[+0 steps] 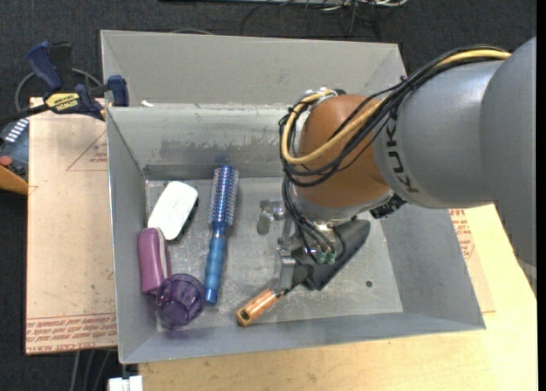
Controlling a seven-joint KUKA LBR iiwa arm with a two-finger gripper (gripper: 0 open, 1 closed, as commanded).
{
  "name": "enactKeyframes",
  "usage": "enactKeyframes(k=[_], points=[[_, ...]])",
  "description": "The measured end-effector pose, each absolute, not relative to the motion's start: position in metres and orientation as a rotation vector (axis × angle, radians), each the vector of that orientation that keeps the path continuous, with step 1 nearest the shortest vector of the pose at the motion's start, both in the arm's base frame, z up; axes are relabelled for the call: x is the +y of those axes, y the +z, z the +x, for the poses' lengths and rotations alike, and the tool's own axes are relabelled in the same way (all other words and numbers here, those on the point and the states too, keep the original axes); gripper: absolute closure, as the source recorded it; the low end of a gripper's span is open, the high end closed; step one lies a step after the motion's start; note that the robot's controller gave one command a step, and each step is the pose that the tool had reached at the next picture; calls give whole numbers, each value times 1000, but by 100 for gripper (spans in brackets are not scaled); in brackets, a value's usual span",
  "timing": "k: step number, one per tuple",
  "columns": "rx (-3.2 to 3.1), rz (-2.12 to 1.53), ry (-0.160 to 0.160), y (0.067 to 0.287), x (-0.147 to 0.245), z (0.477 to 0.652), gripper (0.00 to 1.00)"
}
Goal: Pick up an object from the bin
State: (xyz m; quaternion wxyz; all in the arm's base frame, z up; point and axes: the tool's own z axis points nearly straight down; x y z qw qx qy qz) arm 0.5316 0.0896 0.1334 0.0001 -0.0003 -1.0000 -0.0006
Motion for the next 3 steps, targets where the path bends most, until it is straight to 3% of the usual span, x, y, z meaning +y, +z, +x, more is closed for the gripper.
enactKeyframes(k=[1,2,3], points=[[-3133,90,-2,219,65,535,0],[-3131,374,-1,186,4,625,0],[-3125,359,1,180,0,623,0]])
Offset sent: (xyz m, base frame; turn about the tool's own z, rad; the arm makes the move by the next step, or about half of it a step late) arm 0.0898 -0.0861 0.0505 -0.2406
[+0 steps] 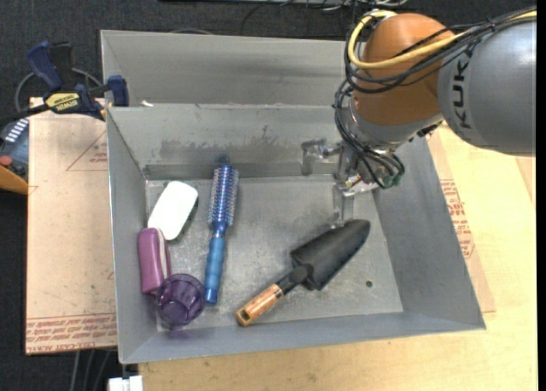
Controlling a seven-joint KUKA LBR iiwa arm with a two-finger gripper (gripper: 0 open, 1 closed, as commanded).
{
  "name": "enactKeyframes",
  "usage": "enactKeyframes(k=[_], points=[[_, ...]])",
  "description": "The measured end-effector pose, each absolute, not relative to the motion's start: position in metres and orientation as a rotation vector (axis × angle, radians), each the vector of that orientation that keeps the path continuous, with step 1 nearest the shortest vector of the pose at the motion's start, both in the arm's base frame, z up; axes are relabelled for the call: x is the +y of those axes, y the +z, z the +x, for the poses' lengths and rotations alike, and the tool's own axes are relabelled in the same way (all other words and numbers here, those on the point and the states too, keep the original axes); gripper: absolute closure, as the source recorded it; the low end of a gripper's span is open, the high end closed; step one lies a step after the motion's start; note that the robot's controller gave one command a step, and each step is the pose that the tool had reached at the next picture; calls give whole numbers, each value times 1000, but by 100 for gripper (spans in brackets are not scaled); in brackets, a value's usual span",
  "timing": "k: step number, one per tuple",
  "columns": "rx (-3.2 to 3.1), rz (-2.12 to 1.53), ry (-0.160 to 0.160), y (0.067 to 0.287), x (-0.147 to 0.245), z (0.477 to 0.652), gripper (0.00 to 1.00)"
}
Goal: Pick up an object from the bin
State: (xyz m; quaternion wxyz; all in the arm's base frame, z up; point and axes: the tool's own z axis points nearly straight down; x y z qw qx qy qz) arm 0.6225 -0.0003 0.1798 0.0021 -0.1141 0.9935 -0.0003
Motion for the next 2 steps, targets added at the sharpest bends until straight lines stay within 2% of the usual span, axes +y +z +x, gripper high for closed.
enactKeyframes(k=[1,2], points=[[3131,-163,4,186,10,603,0],[3091,-521,0,135,-97,581,0]])
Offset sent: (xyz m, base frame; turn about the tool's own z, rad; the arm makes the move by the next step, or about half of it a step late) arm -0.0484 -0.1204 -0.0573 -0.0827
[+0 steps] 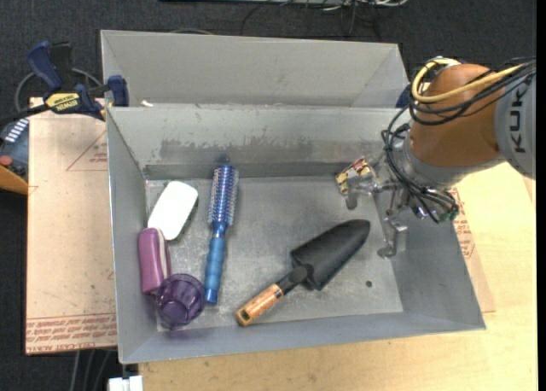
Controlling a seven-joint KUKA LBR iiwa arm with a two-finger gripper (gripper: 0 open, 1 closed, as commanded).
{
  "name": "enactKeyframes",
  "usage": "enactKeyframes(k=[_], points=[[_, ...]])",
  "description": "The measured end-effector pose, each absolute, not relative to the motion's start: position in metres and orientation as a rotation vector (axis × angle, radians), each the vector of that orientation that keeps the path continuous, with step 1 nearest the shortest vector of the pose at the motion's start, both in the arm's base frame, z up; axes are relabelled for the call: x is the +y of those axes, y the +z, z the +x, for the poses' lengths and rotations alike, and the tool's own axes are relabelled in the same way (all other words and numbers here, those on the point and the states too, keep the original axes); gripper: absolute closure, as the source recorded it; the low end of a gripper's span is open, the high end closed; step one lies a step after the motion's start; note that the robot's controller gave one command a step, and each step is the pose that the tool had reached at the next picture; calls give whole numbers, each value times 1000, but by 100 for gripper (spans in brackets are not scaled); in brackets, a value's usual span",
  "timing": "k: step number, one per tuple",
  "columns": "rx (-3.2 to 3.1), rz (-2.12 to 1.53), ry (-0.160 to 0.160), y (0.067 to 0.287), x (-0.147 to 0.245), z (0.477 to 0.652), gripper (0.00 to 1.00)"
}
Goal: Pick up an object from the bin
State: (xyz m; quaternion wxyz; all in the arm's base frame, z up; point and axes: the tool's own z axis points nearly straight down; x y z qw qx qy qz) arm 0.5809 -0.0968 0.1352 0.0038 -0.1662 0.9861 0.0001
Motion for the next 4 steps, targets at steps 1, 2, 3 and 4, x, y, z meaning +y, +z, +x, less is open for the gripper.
enactKeyframes(k=[1,2,3,4], points=[[3116,-338,2,119,-103,565,0],[3084,-556,4,68,-41,548,0],[3110,-385,4,69,-32,536,100],[3110,-385,4,69,-32,536,100]])
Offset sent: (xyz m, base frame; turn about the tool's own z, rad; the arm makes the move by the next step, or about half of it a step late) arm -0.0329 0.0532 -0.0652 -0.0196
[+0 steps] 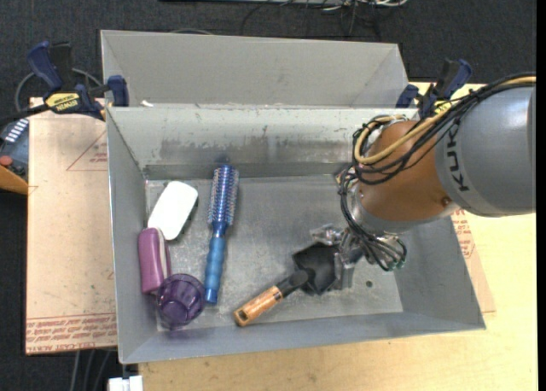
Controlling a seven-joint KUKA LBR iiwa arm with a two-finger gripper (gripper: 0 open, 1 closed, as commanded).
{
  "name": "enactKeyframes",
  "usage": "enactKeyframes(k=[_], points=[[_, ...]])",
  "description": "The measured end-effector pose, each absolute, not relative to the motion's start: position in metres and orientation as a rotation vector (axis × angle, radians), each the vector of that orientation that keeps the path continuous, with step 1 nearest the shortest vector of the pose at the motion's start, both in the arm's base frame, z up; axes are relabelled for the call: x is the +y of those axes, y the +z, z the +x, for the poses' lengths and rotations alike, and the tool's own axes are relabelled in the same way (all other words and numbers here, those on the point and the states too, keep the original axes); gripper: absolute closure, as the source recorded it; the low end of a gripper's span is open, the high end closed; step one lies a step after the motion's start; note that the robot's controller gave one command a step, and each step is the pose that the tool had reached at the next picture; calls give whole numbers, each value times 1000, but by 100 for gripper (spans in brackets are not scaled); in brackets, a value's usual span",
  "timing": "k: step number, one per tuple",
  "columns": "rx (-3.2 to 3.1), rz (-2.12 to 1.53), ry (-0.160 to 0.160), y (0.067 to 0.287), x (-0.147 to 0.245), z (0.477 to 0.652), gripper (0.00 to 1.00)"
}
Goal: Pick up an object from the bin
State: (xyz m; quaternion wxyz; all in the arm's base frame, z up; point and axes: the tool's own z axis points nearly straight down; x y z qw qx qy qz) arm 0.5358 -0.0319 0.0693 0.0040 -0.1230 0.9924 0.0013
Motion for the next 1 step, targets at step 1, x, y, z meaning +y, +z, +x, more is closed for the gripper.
enactKeyframes(k=[1], points=[[3122,-321,7,148,-23,525,100]])
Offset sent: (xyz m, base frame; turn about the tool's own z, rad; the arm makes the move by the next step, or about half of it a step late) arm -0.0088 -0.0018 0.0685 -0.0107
